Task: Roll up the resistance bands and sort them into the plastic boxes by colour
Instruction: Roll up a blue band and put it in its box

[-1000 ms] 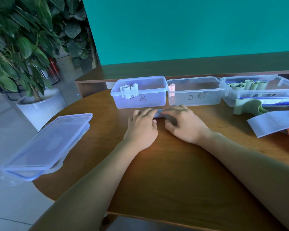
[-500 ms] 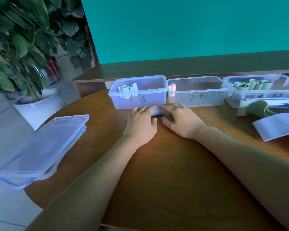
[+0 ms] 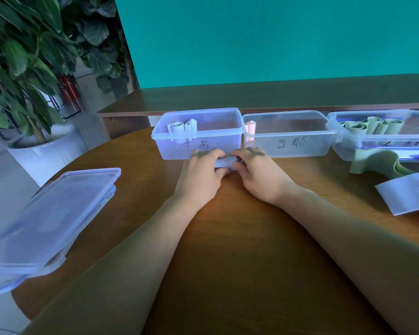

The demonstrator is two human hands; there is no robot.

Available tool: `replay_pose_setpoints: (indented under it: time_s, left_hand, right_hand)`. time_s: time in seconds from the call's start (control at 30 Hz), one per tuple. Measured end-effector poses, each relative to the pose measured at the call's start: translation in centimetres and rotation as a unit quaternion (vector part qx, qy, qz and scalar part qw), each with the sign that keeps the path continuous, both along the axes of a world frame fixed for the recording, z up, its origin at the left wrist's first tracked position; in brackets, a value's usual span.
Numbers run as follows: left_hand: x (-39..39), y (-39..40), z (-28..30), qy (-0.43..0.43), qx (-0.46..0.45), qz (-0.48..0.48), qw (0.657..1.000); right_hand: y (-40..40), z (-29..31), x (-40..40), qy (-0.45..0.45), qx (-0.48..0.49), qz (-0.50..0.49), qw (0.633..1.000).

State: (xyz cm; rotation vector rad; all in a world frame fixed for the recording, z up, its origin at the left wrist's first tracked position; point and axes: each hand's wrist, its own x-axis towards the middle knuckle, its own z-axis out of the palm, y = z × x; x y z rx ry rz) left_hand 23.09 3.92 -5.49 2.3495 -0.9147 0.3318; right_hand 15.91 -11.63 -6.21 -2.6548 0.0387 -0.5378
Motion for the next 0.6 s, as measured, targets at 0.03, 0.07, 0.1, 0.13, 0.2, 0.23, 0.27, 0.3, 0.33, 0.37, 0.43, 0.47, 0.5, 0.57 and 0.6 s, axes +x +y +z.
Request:
replay_pose_setpoints:
  time_s: [0.03,0.07,0.1,0.13,0.2,0.23,0.27,0.3,0.33,0.37,0.43,0.47,0.5,0.57,0.6]
  left_hand:
    - [0.0,0.1,0.1,-0.003,0.001,-0.001,1.000]
    - [-0.2,0.1,0.2,-0.003,0.000,-0.004,1.000]
    - [-0.3,0.1,0.3,-0.004,-0.001,-0.011,1.000]
    - [-0.4,0.2,0.4,-0.007,-0.002,-0.019,1.000]
    - [-0.5,0.3,0.5,-0.002,-0.008,-0.033,0.999]
    - [-0.5,0.3,0.6,0.006,-0.013,-0.039,0.999]
    - [-0.6,0.4,0.6,0.015,-0.016,-0.046,0.999]
    - [-0.6,0.4,0.6,0.024,-0.019,-0.053,0.998]
    - [-0.6,0.5,0.6,0.033,-0.023,-0.060,0.997]
    - [-0.7,0.5,0.6,0.044,-0.029,-0.067,0.996]
    - [-0.8,0.6,0.6,0.062,-0.044,-0.083,0.994]
    - [-0.8,0.8,0.7,0.067,-0.053,-0.090,0.992]
    - [-0.7,0.9,0.8,0.072,-0.064,-0.096,0.991]
    - [-0.6,1.3,1.1,0.085,-0.086,-0.104,0.987]
    - [-0.5,1.5,1.3,0.092,-0.094,-0.109,0.985]
  right_hand:
    - [0.0,0.1,-0.1,-0.006,0.012,0.004,1.000]
    - [0.1,0.3,-0.3,-0.016,0.033,0.007,0.999]
    - [0.1,0.4,-0.5,-0.029,0.063,0.006,0.998]
    - [0.0,0.6,-0.8,-0.045,0.095,0.002,0.994]
    - [0.0,0.9,-1.4,-0.067,0.161,0.000,0.985]
    - [0.0,1.0,-1.7,-0.073,0.185,0.006,0.980]
    - [-0.1,1.1,-2.0,-0.077,0.203,0.014,0.976]
    - [-0.1,1.2,-2.2,-0.081,0.217,0.022,0.973]
    - [-0.2,1.4,-2.5,-0.086,0.231,0.029,0.969]
    - [-0.2,1.7,-2.7,-0.091,0.246,0.035,0.964]
    - [-0.3,2.3,-2.9,-0.094,0.272,0.042,0.957]
    - [-0.2,2.7,-3.0,-0.094,0.281,0.042,0.954]
    - [-0.1,3.0,-2.9,-0.093,0.291,0.044,0.951]
    - [0.1,3.7,-2.7,-0.092,0.306,0.059,0.946]
    - [0.2,4.1,-2.5,-0.092,0.304,0.070,0.946]
